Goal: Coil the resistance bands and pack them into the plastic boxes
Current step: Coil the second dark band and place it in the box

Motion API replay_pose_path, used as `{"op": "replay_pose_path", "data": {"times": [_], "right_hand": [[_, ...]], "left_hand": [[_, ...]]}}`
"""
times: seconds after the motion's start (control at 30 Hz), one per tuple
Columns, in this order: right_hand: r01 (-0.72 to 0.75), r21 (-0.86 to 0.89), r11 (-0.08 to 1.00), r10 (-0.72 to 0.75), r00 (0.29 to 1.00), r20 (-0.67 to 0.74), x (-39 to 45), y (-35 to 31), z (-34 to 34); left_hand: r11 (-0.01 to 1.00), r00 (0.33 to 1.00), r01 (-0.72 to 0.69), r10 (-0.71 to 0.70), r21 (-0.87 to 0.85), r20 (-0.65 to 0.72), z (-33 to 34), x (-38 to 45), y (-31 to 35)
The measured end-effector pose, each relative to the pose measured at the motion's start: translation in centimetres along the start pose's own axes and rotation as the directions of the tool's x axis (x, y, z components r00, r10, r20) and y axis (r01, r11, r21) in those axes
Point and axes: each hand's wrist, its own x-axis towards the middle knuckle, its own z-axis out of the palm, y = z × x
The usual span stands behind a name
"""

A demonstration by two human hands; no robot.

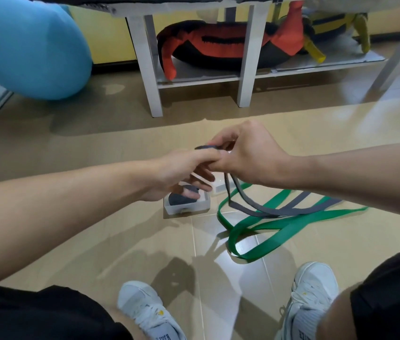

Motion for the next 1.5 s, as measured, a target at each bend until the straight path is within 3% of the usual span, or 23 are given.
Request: {"op": "replay_pose_path", "data": {"times": [0.13, 0.27, 0.63, 0.7, 0.77, 0.83, 0.9, 0.97, 1.07, 1.2, 1.3, 1.4, 1.5], "right_hand": [[0.085, -0.211, 0.974, -0.070, 0.995, 0.077, -0.3, -0.3, 0.6], [0.142, -0.281, 0.949, -0.125, 0.989, 0.076, -0.5, -0.3, 1.1], [0.086, -0.067, 0.994, -0.084, 0.996, 0.043, 0.0, 0.2, -0.2], [0.116, -0.110, 0.987, -0.112, 0.993, 0.037, 0.0, 0.1, -0.1], [0.127, -0.152, 0.980, -0.123, 0.992, 0.032, -0.1, 0.2, -0.1], [0.122, -0.200, 0.972, -0.113, 0.992, 0.053, -0.1, 0.4, -0.2], [0.159, -0.255, 0.954, -0.141, 0.986, 0.087, -0.1, 0.4, 0.0], [0.188, -0.275, 0.943, -0.175, 0.982, 0.074, -0.3, 0.4, 0.2], [0.170, -0.228, 0.959, -0.170, 0.985, 0.019, -0.1, 0.6, 0.2], [0.157, -0.167, 0.973, -0.158, 0.987, 0.009, 0.2, 0.6, -0.3], [0.131, -0.149, 0.980, -0.135, 0.991, -0.019, 0.2, 0.5, -0.3], [0.120, -0.167, 0.979, -0.123, 0.992, -0.006, 0.3, 0.5, -0.3], [0.141, -0.243, 0.960, -0.130, 0.990, 0.059, 0.1, 0.5, -0.1]], "left_hand": [[0.992, 0.985, -0.001, 0.023, 0.128, -0.172, 0.5, 0.1, -0.2], [0.998, 0.979, -0.048, 0.055, 0.041, -0.194, 0.6, 0.2, -0.4], [0.905, 0.987, 0.007, 0.062, -0.426, 0.148, -1.9, -0.4, -0.9], [0.919, 0.978, 0.036, 0.049, -0.392, 0.205, -1.8, -0.3, -0.7], [0.971, 0.983, 0.034, 0.011, -0.238, 0.185, -1.5, -0.4, -0.4], [0.999, 0.996, 0.043, -0.044, 0.002, 0.076, -0.8, -0.4, -0.1], [0.990, 0.998, 0.027, -0.019, 0.139, -0.065, -0.1, -0.3, -0.2], [0.989, 0.984, -0.049, 0.071, 0.137, -0.162, 0.2, 0.0, -0.4], [0.992, 0.974, -0.116, 0.122, 0.038, -0.190, -0.4, 0.1, -0.6], [0.973, 0.995, -0.097, 0.089, -0.208, -0.045, -1.5, 0.0, -0.8], [0.955, 0.996, -0.073, 0.084, -0.287, 0.028, -1.7, -0.4, -0.8], [0.985, 0.999, -0.003, 0.010, -0.170, 0.039, -1.4, -0.4, -0.5], [0.998, 0.998, 0.017, -0.012, 0.068, -0.069, -0.5, -0.4, -0.1]]}}
